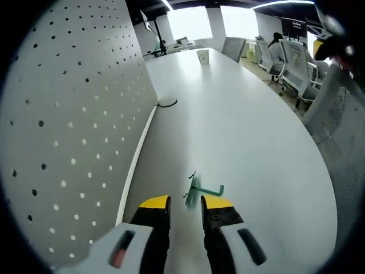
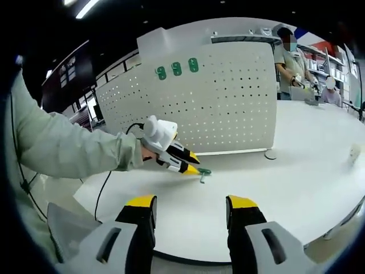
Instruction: Insert the hook assembly into the mounting plate slot until the hook locks in place.
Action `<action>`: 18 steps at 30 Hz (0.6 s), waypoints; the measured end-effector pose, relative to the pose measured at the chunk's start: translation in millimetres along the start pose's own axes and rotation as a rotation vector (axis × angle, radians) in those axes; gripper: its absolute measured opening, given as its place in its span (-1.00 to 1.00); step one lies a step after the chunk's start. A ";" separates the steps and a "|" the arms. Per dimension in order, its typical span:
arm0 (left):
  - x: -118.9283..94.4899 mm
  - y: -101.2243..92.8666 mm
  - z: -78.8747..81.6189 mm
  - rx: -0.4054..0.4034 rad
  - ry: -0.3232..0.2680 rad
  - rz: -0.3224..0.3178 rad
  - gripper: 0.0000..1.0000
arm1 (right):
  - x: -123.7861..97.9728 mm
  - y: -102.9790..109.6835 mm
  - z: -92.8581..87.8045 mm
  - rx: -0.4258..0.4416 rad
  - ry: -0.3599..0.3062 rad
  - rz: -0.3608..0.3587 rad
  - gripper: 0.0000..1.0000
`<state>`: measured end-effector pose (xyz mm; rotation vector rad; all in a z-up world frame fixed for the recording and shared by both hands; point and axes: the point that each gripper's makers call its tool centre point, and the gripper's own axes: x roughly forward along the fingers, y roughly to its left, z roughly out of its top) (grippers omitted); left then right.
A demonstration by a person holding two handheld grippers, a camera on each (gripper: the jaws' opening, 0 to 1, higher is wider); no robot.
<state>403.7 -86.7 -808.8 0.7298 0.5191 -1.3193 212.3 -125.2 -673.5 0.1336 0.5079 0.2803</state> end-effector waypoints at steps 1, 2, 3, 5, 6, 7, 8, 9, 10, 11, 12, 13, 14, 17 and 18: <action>1.1 0.1 -0.3 -0.001 0.000 -0.001 -0.55 | 0.3 -0.4 0.1 0.003 0.000 -0.001 -0.05; 2.8 -0.2 -1.2 0.000 0.003 -0.003 -0.56 | 0.6 -0.5 0.3 0.005 -0.001 -0.001 -0.05; 3.9 -0.7 -1.7 0.002 0.004 -0.006 -0.57 | 0.8 -0.5 0.6 0.006 -0.002 0.000 -0.05; 6.0 -1.6 -2.9 0.005 0.008 -0.013 -0.58 | 1.4 -0.8 1.4 0.010 -0.004 -0.001 -0.05; 7.4 -1.6 -3.5 0.008 0.010 -0.014 -0.59 | 1.7 -1.0 1.7 0.013 -0.004 0.000 -0.05; 8.2 -1.4 -3.9 0.009 0.011 -0.015 -0.59 | 1.9 -0.7 1.5 0.016 -0.002 0.001 -0.05; 8.8 -1.1 -4.3 0.008 0.013 -0.015 -0.59 | 1.9 -0.4 1.6 0.016 -0.002 0.002 -0.06; 9.6 0.0 -4.6 0.006 0.014 -0.013 -0.59 | 1.9 0.3 1.8 0.016 -0.002 0.004 -0.06; 10.0 0.5 -4.7 0.004 0.013 -0.012 -0.60 | 2.0 0.9 1.8 0.015 -0.002 0.006 -0.06; 10.8 1.3 -4.5 -0.001 0.011 -0.012 -0.61 | 2.1 1.2 1.6 0.016 0.000 0.007 -0.06; 11.4 1.2 -4.7 -0.002 0.011 -0.013 -0.62 | 2.3 1.4 1.7 0.017 0.000 0.007 -0.06; 12.4 1.5 -5.1 -0.001 0.012 -0.015 -0.64 | 2.3 1.4 1.9 0.018 0.000 0.007 -0.06; 13.0 1.2 -5.5 -0.001 0.013 -0.015 -0.66 | 2.4 1.4 2.2 0.019 -0.001 0.007 -0.06; 13.9 0.3 -4.0 -0.008 0.005 -0.020 -0.72 | 2.2 1.8 2.6 0.024 0.000 0.007 -0.06; 14.4 -0.5 -4.0 -0.010 0.005 -0.024 -0.77 | 1.9 2.4 3.2 0.024 -0.001 0.008 -0.06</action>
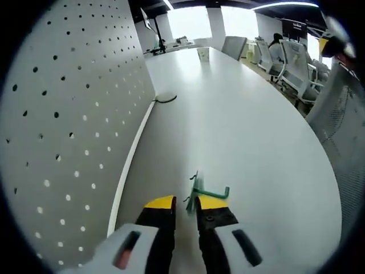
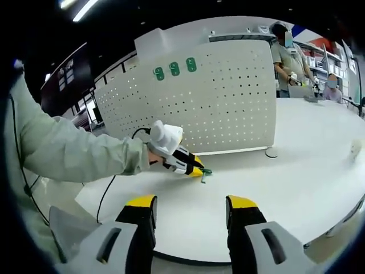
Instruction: Insert the hook assembly into the mounting plate slot until the hook locks in place.
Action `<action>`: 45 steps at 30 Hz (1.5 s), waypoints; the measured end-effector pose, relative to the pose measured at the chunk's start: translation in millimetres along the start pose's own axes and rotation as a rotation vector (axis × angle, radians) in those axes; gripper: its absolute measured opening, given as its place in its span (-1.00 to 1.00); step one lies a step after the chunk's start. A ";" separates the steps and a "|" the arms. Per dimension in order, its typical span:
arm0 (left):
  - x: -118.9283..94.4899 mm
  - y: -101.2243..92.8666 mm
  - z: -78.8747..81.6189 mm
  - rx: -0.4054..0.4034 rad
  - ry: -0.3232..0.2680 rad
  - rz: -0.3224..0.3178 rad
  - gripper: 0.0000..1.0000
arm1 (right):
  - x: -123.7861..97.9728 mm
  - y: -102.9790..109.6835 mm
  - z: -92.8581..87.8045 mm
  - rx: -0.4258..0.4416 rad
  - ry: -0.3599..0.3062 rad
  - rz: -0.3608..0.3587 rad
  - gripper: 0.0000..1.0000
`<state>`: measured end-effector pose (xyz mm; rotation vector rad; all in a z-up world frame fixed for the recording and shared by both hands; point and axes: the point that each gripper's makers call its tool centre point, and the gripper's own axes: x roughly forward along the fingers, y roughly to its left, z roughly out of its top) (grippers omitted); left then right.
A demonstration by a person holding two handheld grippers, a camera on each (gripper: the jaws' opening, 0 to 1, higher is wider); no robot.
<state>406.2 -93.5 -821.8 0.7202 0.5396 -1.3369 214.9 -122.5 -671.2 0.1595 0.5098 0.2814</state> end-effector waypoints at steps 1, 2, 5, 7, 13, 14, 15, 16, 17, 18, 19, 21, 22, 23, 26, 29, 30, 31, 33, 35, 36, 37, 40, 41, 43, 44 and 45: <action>0.7 0.2 0.2 0.000 -0.002 0.000 -0.80 | -0.3 0.6 0.8 -0.002 -0.002 0.000 -0.06; 1.1 0.0 0.0 0.000 -0.001 0.000 -0.82 | -0.4 0.9 1.2 -0.003 -0.003 0.000 -0.06; 2.4 0.2 0.7 0.002 -0.001 0.004 -0.87 | -0.7 1.4 2.3 -0.003 -0.005 -0.001 -0.06; 2.4 0.1 1.1 0.002 -0.002 0.005 -0.88 | -0.8 1.5 2.5 -0.002 -0.005 -0.001 -0.06; -0.2 0.9 -0.8 -0.011 0.002 0.015 -0.91 | -2.9 1.5 4.0 -0.002 -0.010 -0.006 -0.06; -1.0 0.8 -1.1 -0.015 0.000 0.015 -0.92 | -3.3 1.5 4.2 -0.002 -0.011 -0.006 -0.06; -2.9 0.7 -1.1 -0.023 -0.002 0.016 -0.92 | -3.5 1.6 4.4 -0.002 -0.011 -0.006 -0.06; -4.3 0.9 -1.0 -0.027 -0.004 0.018 -0.92 | -3.8 2.0 4.5 -0.003 -0.010 -0.006 -0.06; -6.7 1.4 -0.6 -0.033 -0.007 0.022 -0.92 | -4.3 2.7 5.6 -0.008 -0.012 -0.005 -0.06; -8.3 1.8 0.0 -0.040 -0.011 0.026 -0.92 | -4.6 2.9 6.5 -0.008 -0.015 -0.005 -0.06; -11.1 2.2 1.3 -0.053 -0.018 0.030 -0.92 | -4.6 2.9 6.8 -0.008 -0.015 -0.005 -0.06; -15.0 2.6 3.7 -0.070 -0.032 0.037 -0.92 | -4.9 3.4 8.3 -0.011 -0.017 -0.004 -0.06; -18.3 2.8 5.7 -0.084 -0.043 0.042 -0.92 | -5.2 4.1 9.8 -0.014 -0.020 -0.002 -0.07; -20.7 3.0 7.1 -0.093 -0.051 0.046 -0.92 | -5.5 4.7 11.1 -0.015 -0.022 -0.001 -0.07; -30.2 4.6 13.0 -0.128 -0.086 0.071 -0.93 | -6.0 6.1 15.0 -0.023 -0.029 0.003 -0.07; -43.9 6.4 19.6 -0.177 -0.131 0.105 -0.93 | -6.5 8.1 20.4 -0.038 -0.037 0.011 -0.07; -47.6 6.9 20.4 -0.182 -0.136 0.115 -0.93 | -6.8 8.6 22.1 -0.042 -0.039 0.013 -0.07; -51.5 7.3 21.7 -0.188 -0.144 0.124 -0.93 | -7.1 8.9 23.9 -0.044 -0.042 0.015 -0.07; -61.6 8.1 25.4 -0.212 -0.172 0.145 -0.93 | -7.8 10.1 28.9 -0.054 -0.053 0.019 -0.07; -71.5 8.2 27.0 -0.243 -0.193 0.166 -0.93 | -8.3 10.9 32.7 -0.058 -0.059 0.024 -0.07; -77.1 7.0 27.4 -0.258 -0.204 0.172 -0.93 | -8.7 11.6 35.3 -0.063 -0.064 0.027 -0.07; -80.9 5.8 26.9 -0.260 -0.207 0.176 -0.93 | -9.0 12.1 37.0 -0.063 -0.068 0.029 -0.07; -93.3 1.0 25.5 -0.270 -0.217 0.196 -0.93 | -9.3 13.4 40.4 -0.073 -0.075 0.034 -0.07; -96.9 -0.4 25.6 -0.275 -0.223 0.199 -0.93 | -9.5 14.6 41.9 -0.074 -0.078 0.040 -0.07; -105.8 -3.2 26.6 -0.291 -0.240 0.214 -0.93 | -9.9 16.5 44.8 -0.079 -0.084 0.045 -0.07; -110.6 -6.6 26.7 -0.299 -0.248 0.217 -0.93 | -9.9 16.9 45.4 -0.082 -0.085 0.046 -0.08; -113.7 -9.4 26.7 -0.300 -0.252 0.218 -0.93 | -9.9 17.8 47.0 -0.085 -0.089 0.049 -0.08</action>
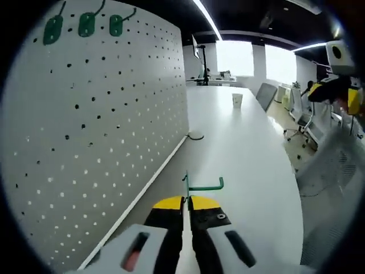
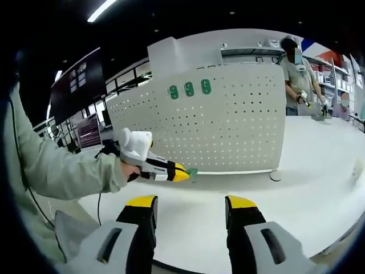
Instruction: Insert the hook assembly into the mounting plate slot until the hook locks in place.
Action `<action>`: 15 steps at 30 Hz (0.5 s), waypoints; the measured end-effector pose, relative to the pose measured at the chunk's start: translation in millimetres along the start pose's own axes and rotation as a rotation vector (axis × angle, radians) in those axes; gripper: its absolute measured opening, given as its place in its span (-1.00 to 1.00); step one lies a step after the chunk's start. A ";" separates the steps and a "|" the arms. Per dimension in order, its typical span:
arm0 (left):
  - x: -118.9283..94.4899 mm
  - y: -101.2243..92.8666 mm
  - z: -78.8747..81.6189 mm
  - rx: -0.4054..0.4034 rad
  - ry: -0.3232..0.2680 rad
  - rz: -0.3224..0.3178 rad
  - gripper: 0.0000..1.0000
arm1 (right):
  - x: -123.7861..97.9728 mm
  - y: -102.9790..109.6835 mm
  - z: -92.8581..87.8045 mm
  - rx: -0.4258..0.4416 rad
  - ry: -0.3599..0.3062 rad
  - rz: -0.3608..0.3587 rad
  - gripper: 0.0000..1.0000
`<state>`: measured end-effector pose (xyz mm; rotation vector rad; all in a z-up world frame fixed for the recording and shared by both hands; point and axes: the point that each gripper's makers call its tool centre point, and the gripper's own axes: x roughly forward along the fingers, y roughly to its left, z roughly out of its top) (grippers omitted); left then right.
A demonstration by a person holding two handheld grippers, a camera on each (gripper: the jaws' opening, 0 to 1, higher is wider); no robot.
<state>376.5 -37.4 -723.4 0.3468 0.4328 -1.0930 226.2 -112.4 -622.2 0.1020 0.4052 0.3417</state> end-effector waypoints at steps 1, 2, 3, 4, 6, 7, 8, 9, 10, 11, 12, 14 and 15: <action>-3.5 -2.4 0.2 0.001 -0.004 0.001 -0.93 | 0.3 1.0 1.2 0.002 -0.003 0.004 -0.08; -8.6 -6.0 0.5 0.000 -0.008 0.002 -0.93 | 0.7 2.8 3.1 0.002 -0.008 0.011 -0.08; -12.6 -8.2 1.1 -0.003 -0.013 0.005 -0.93 | 1.1 4.9 5.0 -0.004 -0.010 0.015 -0.08; -18.8 -10.6 3.3 -0.010 -0.027 0.019 -0.93 | 1.3 6.6 6.4 -0.010 -0.012 0.019 -0.08; -29.7 -19.5 13.6 -0.066 -0.087 0.014 -0.93 | 1.4 10.6 10.7 -0.013 -0.023 0.031 -0.08; -34.6 -23.0 17.6 -0.090 -0.108 0.011 -0.93 | 1.6 11.8 11.9 -0.014 -0.027 0.035 -0.08; -42.7 -26.3 24.2 -0.119 -0.141 0.019 -0.93 | 2.1 13.4 13.3 -0.011 -0.034 0.042 -0.08; -47.2 -28.8 28.0 -0.134 -0.159 0.021 -0.93 | 2.5 15.6 14.8 -0.004 -0.038 0.049 -0.09; -52.0 -31.6 32.0 -0.146 -0.176 0.021 -0.93 | 2.7 17.7 15.8 -0.007 -0.038 0.055 -0.09; -56.8 -33.6 34.9 -0.153 -0.188 0.023 -0.93 | 2.8 19.8 17.1 -0.008 -0.040 0.060 -0.09; -61.8 -36.5 37.0 -0.151 -0.193 0.024 -0.93 | 2.6 23.1 19.6 -0.019 -0.047 0.066 -0.09; -74.5 -43.9 45.1 -0.158 -0.227 0.024 -0.93 | 2.4 27.5 22.6 -0.025 -0.052 0.077 -0.09; -82.3 -47.1 48.9 -0.154 -0.242 0.028 -0.93 | 2.3 29.6 23.6 -0.027 -0.055 0.083 -0.09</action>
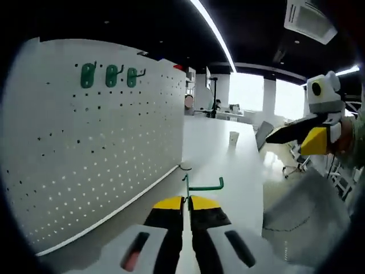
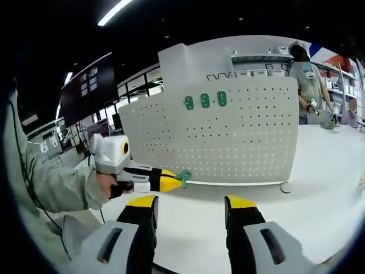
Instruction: Insert the hook assembly into the mounting plate slot until the hook locks in place.
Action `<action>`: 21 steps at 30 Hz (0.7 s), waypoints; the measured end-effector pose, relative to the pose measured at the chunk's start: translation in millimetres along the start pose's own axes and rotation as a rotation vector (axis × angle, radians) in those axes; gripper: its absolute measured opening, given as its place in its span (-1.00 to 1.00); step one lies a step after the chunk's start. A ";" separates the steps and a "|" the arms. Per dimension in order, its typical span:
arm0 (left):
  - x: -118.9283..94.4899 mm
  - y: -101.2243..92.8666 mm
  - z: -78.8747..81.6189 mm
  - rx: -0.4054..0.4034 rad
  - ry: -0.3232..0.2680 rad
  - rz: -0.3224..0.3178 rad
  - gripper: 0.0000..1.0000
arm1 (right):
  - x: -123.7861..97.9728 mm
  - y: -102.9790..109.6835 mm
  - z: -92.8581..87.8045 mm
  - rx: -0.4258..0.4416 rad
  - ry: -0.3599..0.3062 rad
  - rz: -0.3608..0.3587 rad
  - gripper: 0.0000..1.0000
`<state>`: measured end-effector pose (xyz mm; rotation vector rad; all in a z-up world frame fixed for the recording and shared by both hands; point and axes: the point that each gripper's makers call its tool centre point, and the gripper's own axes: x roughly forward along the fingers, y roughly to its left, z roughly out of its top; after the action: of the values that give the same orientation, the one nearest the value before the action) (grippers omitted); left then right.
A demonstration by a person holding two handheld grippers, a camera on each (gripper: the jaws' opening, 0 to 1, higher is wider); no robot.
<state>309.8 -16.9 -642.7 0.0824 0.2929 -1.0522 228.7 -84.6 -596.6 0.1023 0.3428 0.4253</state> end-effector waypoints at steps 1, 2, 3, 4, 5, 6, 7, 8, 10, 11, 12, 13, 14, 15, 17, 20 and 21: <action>-4.7 -1.6 4.2 0.009 -0.016 0.010 -0.93 | 0.1 3.1 1.7 -0.004 -0.003 0.008 -0.10; -11.2 -4.6 8.7 0.012 -0.032 0.015 -0.93 | 0.2 5.0 3.0 -0.007 -0.006 0.013 -0.10; -15.8 -7.0 11.4 0.007 -0.041 0.016 -0.93 | 0.3 7.1 4.4 -0.010 -0.009 0.017 -0.10; -21.6 -9.6 15.3 -0.005 -0.058 0.018 -0.93 | 0.6 10.4 6.3 -0.013 -0.013 0.027 -0.10; -25.6 -11.0 17.8 -0.005 -0.067 0.023 -0.93 | 1.0 12.8 7.7 -0.014 -0.015 0.035 -0.10; -31.7 -12.0 21.7 -0.002 -0.084 0.038 -0.93 | 1.8 16.0 9.4 -0.021 -0.017 0.043 -0.10; -35.3 -12.6 23.8 -0.007 -0.093 0.044 -0.93 | 2.3 18.1 10.5 -0.024 -0.018 0.050 -0.10; -38.9 -13.3 26.3 -0.014 -0.105 0.050 -0.93 | 2.7 21.9 12.6 -0.026 -0.022 0.062 -0.10; -46.9 -16.5 30.2 -0.015 -0.122 0.060 -0.93 | 3.4 26.5 15.3 -0.024 -0.029 0.079 -0.11; -49.7 -17.6 31.6 -0.015 -0.128 0.066 -0.93 | 3.8 28.8 16.4 -0.023 -0.030 0.087 -0.11; -53.7 -18.6 33.7 -0.017 -0.138 0.074 -0.93 | 4.4 32.2 18.0 -0.027 -0.034 0.098 -0.12; -55.9 -19.4 35.0 -0.025 -0.145 0.077 -0.93 | 4.9 34.4 18.8 -0.026 -0.035 0.104 -0.12; -59.2 -21.9 36.6 -0.027 -0.152 0.083 -0.93 | 5.5 37.9 20.4 -0.029 -0.037 0.115 -0.12; -61.0 -24.0 37.6 -0.026 -0.155 0.086 -0.93 | 5.9 40.1 21.9 -0.030 -0.040 0.121 -0.14; -63.6 -29.6 40.6 -0.020 -0.171 0.082 -0.93 | 7.0 46.0 27.2 -0.043 -0.052 0.134 -0.16; -65.3 -35.6 45.4 -0.035 -0.191 0.074 -0.93 | 8.8 54.4 36.3 -0.053 -0.070 0.157 -0.18; -65.8 -37.7 48.3 -0.036 -0.203 0.075 -0.93 | 9.6 57.7 40.2 -0.060 -0.079 0.165 -0.18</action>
<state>256.4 10.0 -575.5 -0.0454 0.1238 -0.9722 228.5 -29.2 -552.2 0.0886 0.2444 0.5932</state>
